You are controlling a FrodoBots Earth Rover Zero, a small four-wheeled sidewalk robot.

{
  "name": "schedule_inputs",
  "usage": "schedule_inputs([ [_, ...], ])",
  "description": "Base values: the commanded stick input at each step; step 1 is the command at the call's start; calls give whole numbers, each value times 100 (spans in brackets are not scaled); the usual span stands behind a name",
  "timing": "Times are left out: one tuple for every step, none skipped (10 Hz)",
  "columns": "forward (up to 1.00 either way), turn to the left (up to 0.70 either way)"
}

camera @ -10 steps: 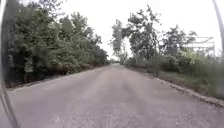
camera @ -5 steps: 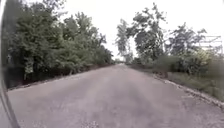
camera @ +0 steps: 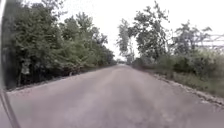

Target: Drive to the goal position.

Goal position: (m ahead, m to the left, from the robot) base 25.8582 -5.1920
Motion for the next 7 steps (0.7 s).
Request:
schedule_inputs([
  [70, 0],
  [70, 0],
  [70, 0],
  [70, 0],
  [70, 0],
  [70, 0],
  [70, 0],
])
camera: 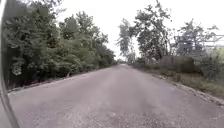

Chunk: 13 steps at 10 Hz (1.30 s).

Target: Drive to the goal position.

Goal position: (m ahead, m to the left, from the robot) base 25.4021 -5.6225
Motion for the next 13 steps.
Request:
schedule_inputs([
  [70, 0],
  [70, 0],
  [70, -4],
  [70, -32],
  [70, -34],
  [70, -34],
  [70, -34],
  [70, 0],
  [70, 0],
  [70, 0],
  [70, 0],
  [70, 0],
  [70, 0],
])
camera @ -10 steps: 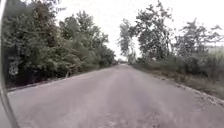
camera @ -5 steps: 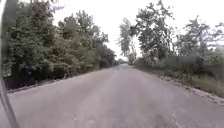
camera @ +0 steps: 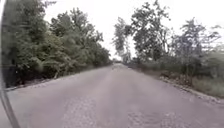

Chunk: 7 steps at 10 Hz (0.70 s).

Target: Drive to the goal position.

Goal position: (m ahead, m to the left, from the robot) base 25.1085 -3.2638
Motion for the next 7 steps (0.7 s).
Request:
schedule_inputs([
  [70, 0],
  [70, 0],
  [70, 0],
  [70, 0],
  [70, 0],
  [70, -33],
  [70, -33],
])
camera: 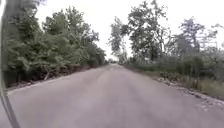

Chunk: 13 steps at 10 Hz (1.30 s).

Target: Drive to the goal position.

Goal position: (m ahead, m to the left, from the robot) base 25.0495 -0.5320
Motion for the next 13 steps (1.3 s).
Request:
schedule_inputs([
  [70, -21],
  [70, -2],
  [70, 0],
  [70, 0],
  [70, 0],
  [70, 0],
  [70, 0],
  [70, 0],
  [70, 0],
  [70, 0],
  [70, 0],
  [70, 0],
  [70, 0],
])
